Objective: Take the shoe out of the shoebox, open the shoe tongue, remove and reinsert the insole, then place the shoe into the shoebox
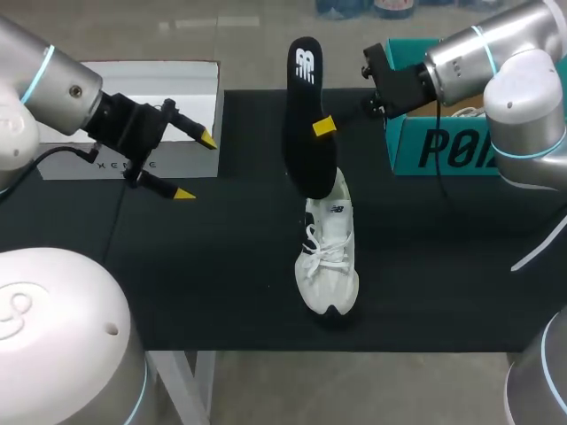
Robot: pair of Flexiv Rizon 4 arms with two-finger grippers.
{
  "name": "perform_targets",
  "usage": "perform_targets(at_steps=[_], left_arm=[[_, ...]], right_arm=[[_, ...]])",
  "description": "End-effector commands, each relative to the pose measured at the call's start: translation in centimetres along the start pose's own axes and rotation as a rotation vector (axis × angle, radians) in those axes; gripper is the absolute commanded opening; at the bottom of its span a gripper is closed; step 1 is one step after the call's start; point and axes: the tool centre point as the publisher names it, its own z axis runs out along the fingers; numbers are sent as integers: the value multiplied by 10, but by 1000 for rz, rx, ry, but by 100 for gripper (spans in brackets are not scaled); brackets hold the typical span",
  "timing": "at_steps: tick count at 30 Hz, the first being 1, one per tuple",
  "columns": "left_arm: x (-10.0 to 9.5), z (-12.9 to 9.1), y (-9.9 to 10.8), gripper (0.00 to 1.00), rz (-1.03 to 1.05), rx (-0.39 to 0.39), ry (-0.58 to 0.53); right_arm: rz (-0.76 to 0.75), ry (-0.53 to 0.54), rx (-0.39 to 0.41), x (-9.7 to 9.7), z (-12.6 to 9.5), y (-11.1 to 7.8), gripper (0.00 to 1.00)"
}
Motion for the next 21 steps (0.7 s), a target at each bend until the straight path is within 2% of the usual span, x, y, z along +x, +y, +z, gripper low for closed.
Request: perform_targets(at_steps=[1,6,10,17,21], left_arm=[[0,0,0,100,0,-3,2],[0,0,0,100,0,-3,2],[0,0,0,100,0,-3,2],[0,0,0,100,0,-3,2],[0,0,0,100,0,-3,2]], right_arm=[[8,-8,7,-17,-12,0,0],[4,-19,6,-45,-24,-1,0],[9,-21,-2,-64,-25,-3,0],[22,-17,-14,-83,-13,-11,0],[24,-24,-26,-86,-8,-16,0]])
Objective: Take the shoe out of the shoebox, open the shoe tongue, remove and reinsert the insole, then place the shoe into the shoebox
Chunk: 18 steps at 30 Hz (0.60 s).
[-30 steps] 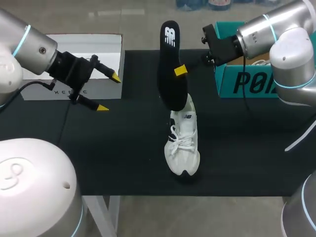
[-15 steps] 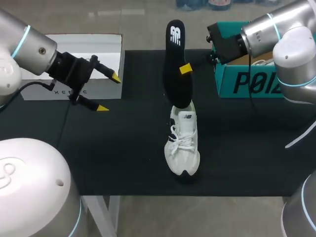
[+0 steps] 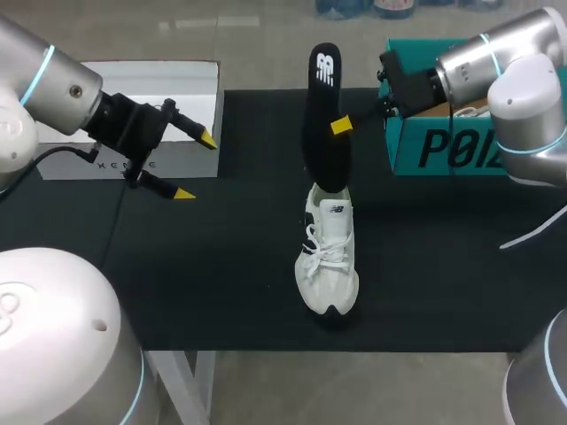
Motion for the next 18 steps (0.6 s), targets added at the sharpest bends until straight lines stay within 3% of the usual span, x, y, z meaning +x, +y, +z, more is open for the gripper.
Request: perform_targets(at_steps=[1,18], left_arm=[[0,0,0,100,0,-3,2],[0,0,0,100,0,-3,2]], right_arm=[[2,2,-18,-5,9,-7,0],[31,-17,-23,-6,24,-52,0]])
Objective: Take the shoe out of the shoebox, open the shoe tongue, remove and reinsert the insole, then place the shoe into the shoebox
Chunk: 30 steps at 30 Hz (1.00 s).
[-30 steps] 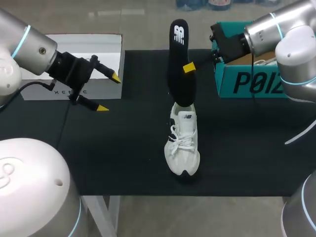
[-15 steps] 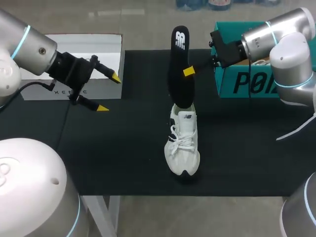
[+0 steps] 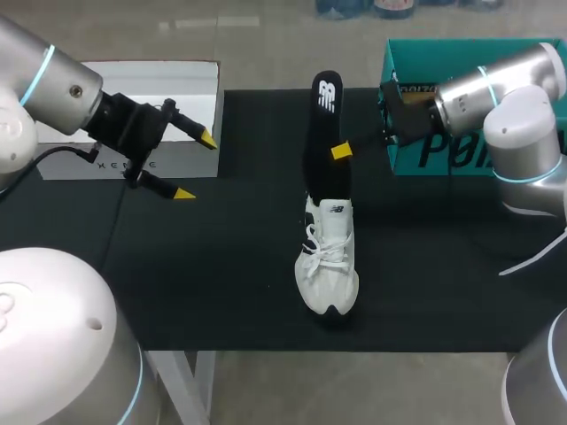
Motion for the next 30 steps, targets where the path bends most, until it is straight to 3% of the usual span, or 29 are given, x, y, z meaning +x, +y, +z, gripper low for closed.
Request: perform_targets(at_steps=[1,23,30], left_arm=[[1,0,0,100,0,-3,1],[1,0,0,100,0,-3,1],[1,0,0,100,0,-3,1]], right_arm=[[2,-16,-10,1,7,-8,0],[12,-77,7,-4,6,-43,0],[-16,-94,-2,1,-1,-38,0]])
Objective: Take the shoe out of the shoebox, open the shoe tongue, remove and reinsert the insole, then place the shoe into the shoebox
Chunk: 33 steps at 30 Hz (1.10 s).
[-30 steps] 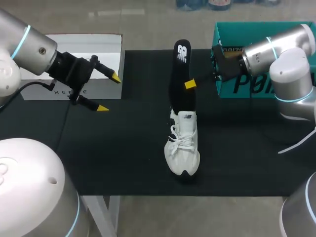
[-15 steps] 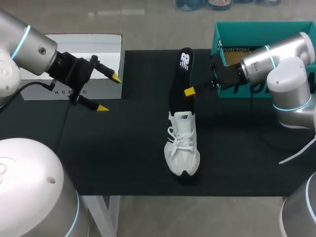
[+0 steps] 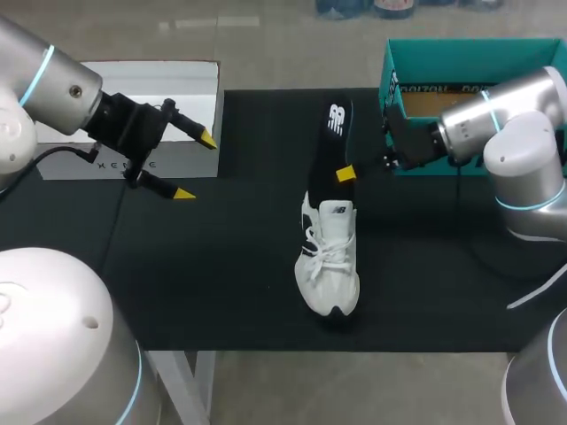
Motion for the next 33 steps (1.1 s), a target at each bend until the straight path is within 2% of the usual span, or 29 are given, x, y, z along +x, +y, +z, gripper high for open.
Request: perform_targets(at_steps=[1,17,26,33], left_arm=[[0,0,0,100,0,-3,2],[0,0,0,100,0,-3,2],[0,0,0,100,0,-3,2],[0,0,0,100,0,-3,2]], right_arm=[[-15,-18,-2,8,-4,1,0],[-49,-77,61,11,12,-15,0],[-30,-103,82,14,13,-39,0],[-10,-91,118,17,22,-58,0]])
